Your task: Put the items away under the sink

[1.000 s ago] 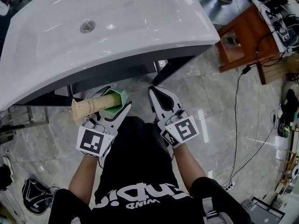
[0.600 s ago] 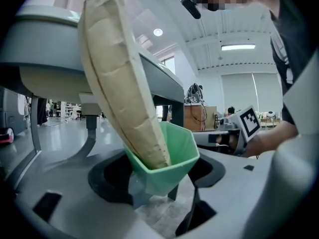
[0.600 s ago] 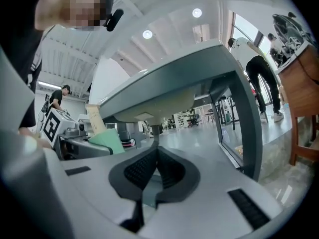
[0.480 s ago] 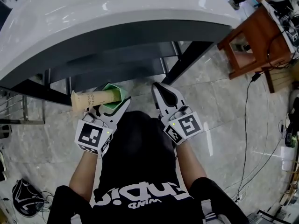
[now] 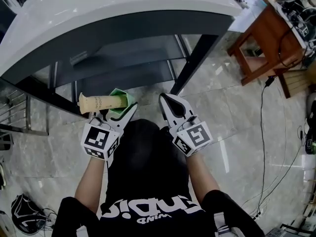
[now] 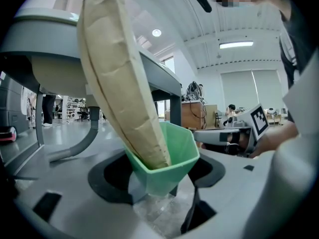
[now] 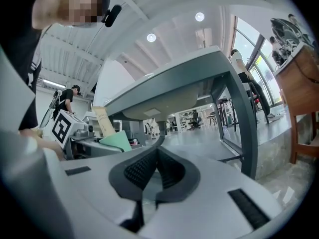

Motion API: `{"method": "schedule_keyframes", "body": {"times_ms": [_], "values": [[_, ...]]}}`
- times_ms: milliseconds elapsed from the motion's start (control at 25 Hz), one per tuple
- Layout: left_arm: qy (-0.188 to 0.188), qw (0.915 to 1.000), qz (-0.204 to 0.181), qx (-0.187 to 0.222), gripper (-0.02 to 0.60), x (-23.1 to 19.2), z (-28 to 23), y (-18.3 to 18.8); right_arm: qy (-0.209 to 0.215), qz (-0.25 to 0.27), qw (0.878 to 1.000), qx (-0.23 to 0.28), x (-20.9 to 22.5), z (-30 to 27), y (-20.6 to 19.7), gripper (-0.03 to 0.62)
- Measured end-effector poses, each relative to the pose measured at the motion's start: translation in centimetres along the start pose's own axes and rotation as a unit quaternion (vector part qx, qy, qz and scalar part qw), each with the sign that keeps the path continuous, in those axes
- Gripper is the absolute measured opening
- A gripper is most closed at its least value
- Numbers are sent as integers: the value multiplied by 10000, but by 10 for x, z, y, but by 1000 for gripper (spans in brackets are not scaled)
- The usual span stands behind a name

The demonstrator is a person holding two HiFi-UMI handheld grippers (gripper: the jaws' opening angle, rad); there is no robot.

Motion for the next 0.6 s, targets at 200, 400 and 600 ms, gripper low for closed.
{"method": "schedule_keyframes", "body": {"times_ms": [200,400,600], "values": [[-30,10000,40,26,334,0,-5,-3,-26,75,10000,-3,-4,4,1,18],[-56,10000,58,13,334,-2,-19,-7,-34,122,9999,-30,-2,6,2,18],[48,10000,-54,31,334,-16,-36,-6,-12,122,9999,-57,-4,3,1,18]]}}
Point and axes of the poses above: the fingertips, and each gripper's own axes: z backward along the fingers, x to its right, y out of its top, the point moved 10 cm from there along z, backward along the fingers, and after that the axes turned 11 degrees about y, right-handed, at the moved point
